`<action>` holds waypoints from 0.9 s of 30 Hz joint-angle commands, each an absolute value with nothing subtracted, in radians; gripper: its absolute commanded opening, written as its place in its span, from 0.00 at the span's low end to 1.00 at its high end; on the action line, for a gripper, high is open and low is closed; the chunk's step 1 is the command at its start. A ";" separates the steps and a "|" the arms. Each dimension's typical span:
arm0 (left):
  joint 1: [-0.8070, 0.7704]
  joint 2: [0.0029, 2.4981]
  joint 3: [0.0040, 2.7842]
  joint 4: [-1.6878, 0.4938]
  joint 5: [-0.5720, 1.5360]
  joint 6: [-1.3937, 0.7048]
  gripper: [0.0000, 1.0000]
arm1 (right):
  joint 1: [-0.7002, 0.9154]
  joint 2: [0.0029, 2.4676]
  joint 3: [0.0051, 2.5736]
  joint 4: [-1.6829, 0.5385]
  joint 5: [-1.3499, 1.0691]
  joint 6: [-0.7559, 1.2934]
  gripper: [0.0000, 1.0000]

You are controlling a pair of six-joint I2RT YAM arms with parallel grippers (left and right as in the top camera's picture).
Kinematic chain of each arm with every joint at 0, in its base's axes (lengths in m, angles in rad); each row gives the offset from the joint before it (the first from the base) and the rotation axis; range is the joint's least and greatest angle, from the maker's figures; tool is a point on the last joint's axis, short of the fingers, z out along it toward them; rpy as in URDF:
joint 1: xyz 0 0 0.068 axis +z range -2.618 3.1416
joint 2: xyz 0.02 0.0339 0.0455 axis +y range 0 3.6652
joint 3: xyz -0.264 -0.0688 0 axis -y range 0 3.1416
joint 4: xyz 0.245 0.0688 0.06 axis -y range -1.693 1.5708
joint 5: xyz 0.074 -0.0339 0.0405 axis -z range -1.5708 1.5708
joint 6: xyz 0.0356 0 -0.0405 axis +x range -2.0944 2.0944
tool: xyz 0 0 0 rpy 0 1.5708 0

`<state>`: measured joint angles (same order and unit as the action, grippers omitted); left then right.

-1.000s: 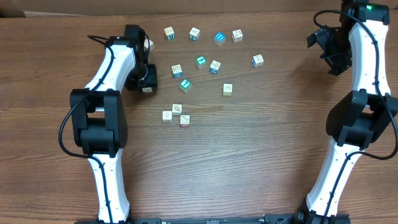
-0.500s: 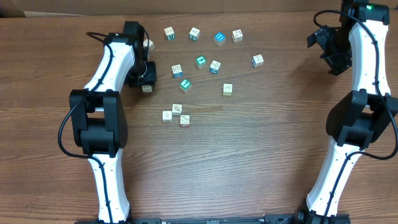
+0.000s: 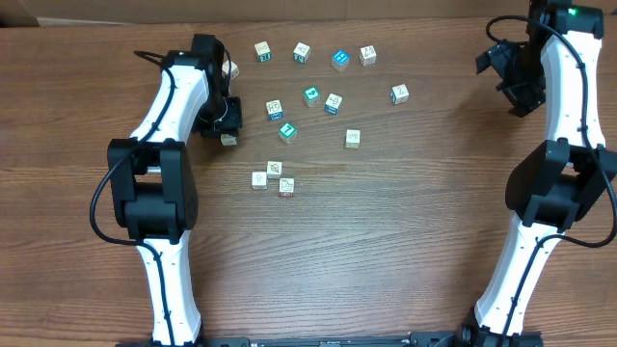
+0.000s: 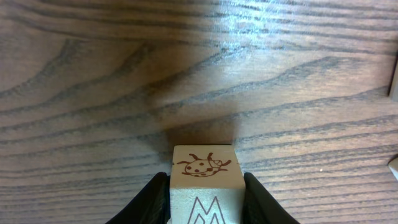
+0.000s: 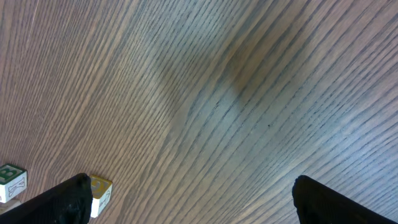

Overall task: Form a circle
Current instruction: 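Carry the M block toward the front of the arc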

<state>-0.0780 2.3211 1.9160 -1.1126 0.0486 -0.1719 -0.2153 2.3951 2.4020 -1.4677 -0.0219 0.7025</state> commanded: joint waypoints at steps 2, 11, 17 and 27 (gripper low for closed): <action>-0.079 2.277 1.938 -1.126 0.041 -0.154 0.29 | -0.217 2.368 2.419 -1.467 -0.020 0.699 1.00; -0.079 2.089 1.938 -1.238 0.042 -0.216 0.20 | -0.217 2.368 2.419 -1.467 -0.020 0.699 1.00; -0.079 1.950 1.938 -1.317 0.042 -0.268 0.16 | -0.217 2.368 2.419 -1.467 -0.020 0.699 1.00; -0.079 1.792 1.938 -1.496 0.054 -0.323 0.15 | -0.217 2.368 2.419 -1.467 -0.020 0.699 1.00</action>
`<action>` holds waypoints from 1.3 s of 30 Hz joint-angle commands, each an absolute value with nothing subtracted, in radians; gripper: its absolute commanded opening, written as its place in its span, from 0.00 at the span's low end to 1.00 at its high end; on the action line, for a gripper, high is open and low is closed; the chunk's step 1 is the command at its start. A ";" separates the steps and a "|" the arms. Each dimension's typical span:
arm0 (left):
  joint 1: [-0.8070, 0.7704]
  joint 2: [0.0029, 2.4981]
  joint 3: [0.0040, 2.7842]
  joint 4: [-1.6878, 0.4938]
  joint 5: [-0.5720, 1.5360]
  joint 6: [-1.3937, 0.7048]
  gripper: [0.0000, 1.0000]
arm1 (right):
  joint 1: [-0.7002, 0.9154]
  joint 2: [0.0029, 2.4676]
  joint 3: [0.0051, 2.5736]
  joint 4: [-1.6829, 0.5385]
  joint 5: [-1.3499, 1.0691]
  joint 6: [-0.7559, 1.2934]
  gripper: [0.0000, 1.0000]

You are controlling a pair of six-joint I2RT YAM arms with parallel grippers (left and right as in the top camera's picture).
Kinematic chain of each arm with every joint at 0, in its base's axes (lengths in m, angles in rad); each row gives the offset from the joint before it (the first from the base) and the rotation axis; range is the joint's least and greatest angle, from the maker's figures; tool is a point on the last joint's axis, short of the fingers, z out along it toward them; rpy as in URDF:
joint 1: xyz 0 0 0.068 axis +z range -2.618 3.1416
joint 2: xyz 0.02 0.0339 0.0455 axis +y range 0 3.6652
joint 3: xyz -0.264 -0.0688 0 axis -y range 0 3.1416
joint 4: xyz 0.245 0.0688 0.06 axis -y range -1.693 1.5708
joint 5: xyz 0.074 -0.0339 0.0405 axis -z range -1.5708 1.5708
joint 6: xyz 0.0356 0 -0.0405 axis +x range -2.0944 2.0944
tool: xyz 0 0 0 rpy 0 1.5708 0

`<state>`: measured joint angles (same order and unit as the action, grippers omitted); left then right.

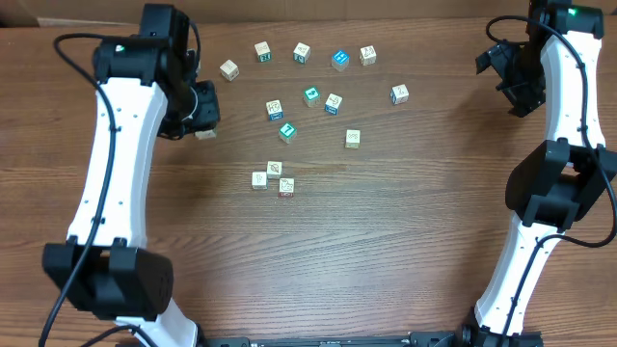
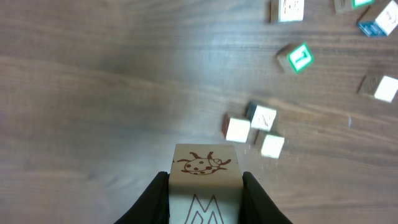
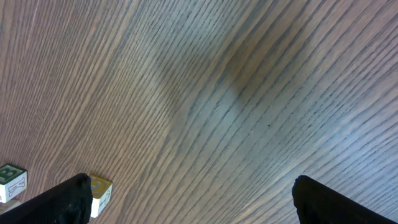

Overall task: Form a circle
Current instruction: 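Carry the M block toward the front of the arc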

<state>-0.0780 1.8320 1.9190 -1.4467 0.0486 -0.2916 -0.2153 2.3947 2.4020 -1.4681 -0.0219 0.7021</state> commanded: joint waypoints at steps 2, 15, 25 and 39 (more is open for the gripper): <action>-0.081 1.791 1.938 -1.542 0.062 -0.323 0.10 | -0.217 2.368 2.419 -1.467 -0.020 0.699 1.00; -0.192 1.789 1.888 -1.690 0.043 -0.311 0.06 | -0.217 2.368 2.419 -1.467 -0.020 0.699 1.00; -0.324 1.784 1.668 -1.625 0.018 -0.331 0.04 | -0.217 2.368 2.419 -1.467 -0.020 0.699 1.00; -0.430 1.784 1.298 -1.252 0.023 -0.424 0.04 | -0.217 2.368 2.419 -1.467 -0.020 0.699 1.00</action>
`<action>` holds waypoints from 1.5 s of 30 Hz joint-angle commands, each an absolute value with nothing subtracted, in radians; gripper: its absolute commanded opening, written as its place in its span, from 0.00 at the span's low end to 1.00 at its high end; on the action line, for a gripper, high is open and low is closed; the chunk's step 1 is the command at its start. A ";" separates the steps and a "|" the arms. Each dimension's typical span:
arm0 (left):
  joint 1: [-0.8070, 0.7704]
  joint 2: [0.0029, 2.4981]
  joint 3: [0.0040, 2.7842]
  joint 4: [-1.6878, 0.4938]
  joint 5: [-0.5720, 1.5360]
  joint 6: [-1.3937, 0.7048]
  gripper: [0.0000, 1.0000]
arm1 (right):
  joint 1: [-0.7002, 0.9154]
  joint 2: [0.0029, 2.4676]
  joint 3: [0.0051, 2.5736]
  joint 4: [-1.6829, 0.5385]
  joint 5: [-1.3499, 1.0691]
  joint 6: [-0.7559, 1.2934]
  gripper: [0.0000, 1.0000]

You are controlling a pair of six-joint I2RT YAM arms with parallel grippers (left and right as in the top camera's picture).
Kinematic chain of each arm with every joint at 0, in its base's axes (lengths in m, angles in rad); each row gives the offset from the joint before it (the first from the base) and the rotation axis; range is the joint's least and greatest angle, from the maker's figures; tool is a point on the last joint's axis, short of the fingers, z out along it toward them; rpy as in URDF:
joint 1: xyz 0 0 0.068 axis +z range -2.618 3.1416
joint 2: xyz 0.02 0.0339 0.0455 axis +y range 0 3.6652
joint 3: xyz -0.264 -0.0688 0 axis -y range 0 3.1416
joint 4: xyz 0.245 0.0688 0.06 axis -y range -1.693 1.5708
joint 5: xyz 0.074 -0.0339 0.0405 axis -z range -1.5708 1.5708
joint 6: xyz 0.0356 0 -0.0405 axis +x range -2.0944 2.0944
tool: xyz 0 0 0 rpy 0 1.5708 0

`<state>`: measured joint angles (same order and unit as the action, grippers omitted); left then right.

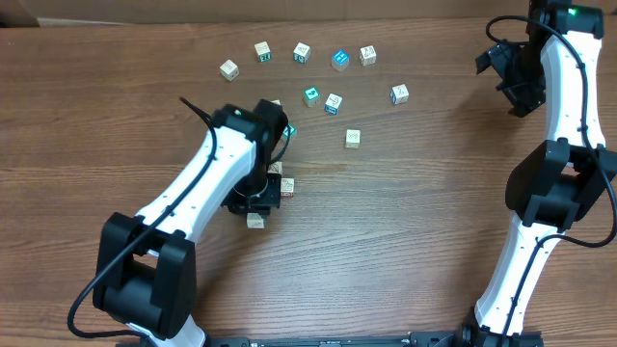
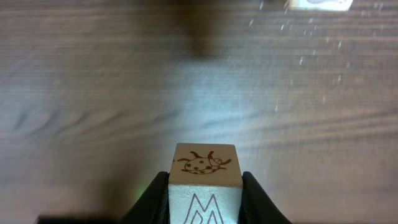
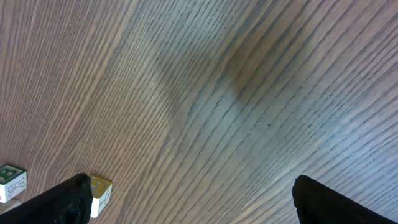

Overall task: Form a circle
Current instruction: 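Carry the M block toward the front of the arc, then lower the M block between the 4 block and elephant 5 block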

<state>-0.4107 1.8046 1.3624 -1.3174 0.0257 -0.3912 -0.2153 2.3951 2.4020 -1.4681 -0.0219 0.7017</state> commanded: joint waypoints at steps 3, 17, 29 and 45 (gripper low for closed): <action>-0.440 1.784 1.239 -1.158 0.021 -0.427 0.05 | -0.217 2.368 2.419 -1.467 -0.020 0.699 1.00; -0.438 1.784 1.145 -0.947 -0.078 -0.435 0.04 | -0.217 2.368 2.419 -1.467 -0.020 0.699 1.00; -0.439 1.786 1.109 -0.859 -0.078 -0.434 0.05 | -0.217 2.368 2.419 -1.467 -0.020 0.699 1.00; -0.439 1.787 1.076 -0.817 -0.076 -0.434 0.41 | -0.217 2.368 2.419 -1.467 -0.020 0.699 1.00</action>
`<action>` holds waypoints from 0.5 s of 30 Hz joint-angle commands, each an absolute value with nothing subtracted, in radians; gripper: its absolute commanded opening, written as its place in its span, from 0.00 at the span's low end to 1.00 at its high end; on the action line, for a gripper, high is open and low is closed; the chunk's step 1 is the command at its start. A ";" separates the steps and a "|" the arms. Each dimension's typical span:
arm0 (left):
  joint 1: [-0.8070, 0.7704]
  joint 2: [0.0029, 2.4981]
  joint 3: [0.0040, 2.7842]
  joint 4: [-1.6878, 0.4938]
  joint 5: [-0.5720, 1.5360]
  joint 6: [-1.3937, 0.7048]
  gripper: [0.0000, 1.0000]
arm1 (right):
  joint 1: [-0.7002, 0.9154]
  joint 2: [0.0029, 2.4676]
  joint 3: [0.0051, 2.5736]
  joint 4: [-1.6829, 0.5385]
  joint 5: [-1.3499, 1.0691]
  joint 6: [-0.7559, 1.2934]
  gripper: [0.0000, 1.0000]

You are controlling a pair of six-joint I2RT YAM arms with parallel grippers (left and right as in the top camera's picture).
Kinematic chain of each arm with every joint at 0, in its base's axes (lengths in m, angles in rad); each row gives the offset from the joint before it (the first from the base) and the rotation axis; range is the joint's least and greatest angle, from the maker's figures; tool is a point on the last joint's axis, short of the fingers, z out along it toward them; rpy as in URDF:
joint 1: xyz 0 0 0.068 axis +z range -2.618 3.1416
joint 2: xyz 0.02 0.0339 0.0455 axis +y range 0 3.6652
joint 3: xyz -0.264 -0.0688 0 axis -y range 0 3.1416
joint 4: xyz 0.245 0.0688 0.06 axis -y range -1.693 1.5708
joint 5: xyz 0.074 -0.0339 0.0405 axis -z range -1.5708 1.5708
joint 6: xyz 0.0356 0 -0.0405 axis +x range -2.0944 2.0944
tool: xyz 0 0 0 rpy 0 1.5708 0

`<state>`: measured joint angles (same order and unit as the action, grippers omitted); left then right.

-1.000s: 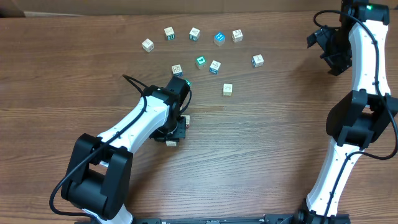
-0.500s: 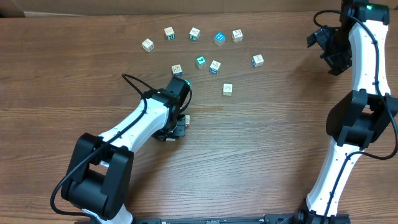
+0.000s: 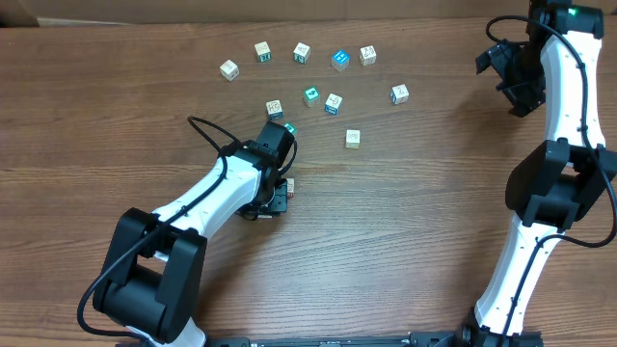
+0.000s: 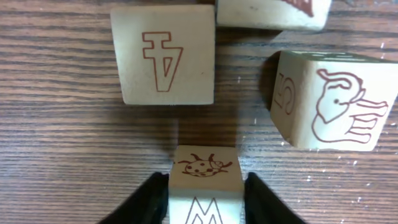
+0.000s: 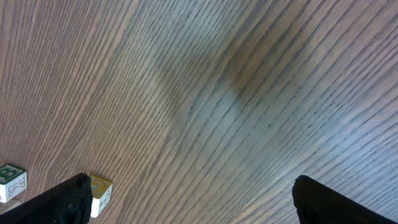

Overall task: Form a circle
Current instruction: 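Lower the M block between the 4 block and elephant 5 block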

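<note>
My left gripper [image 3: 272,199] [image 4: 204,200] is shut on a pale wooden block [image 4: 204,177] with a ladybug on one face and an M on another. It holds the block low at the table, just short of a block marked 4 [image 4: 163,55] and an elephant block [image 4: 333,102]. A red-printed block [image 3: 287,185] sits right beside the gripper. Other blocks curve along the back, from a plain one [image 3: 228,69] to a blue one [image 3: 339,60] and one at the right [image 3: 399,93]. My right gripper [image 3: 511,77] [image 5: 193,208] hangs open and empty at the far right.
Loose blocks lie inside the arc: a teal one [image 3: 311,95], a pale one [image 3: 334,102] and a single one [image 3: 353,139]. A yellow block [image 5: 99,190] and a green-printed block [image 5: 11,180] show beside the right wrist's left finger [image 5: 65,199].
My left gripper, with the ladybug block, has moved up from just below the small middle cluster to right against it. The 4 and elephant blocks now fill its view. The right arm is unchanged.
The left gripper held the ladybug block low over the table at the far left. Then it had it higher, with the middle cluster in sight. Then it was below that cluster, and now it is up against it. The right arm stayed still and open.
</note>
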<state>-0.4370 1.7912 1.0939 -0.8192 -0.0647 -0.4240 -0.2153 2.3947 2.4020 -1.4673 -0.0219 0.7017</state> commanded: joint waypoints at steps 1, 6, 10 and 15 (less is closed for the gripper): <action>-0.439 1.787 1.076 -0.816 -0.076 -0.434 0.43 | -0.217 2.368 2.419 -1.467 -0.020 0.699 1.00; -0.439 1.787 1.076 -0.815 -0.076 -0.434 0.53 | -0.217 2.368 2.419 -1.467 -0.020 0.699 1.00; -0.439 1.787 1.074 -0.820 -0.076 -0.434 0.54 | -0.217 2.368 2.419 -1.467 -0.020 0.699 1.00; -0.439 1.787 1.073 -0.845 -0.034 -0.434 0.47 | -0.217 2.368 2.419 -1.467 -0.020 0.699 1.00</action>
<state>-0.4370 1.7916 1.0855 -0.8349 -0.0608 -0.4248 -0.2153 2.3947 2.4020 -1.4681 -0.0219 0.7025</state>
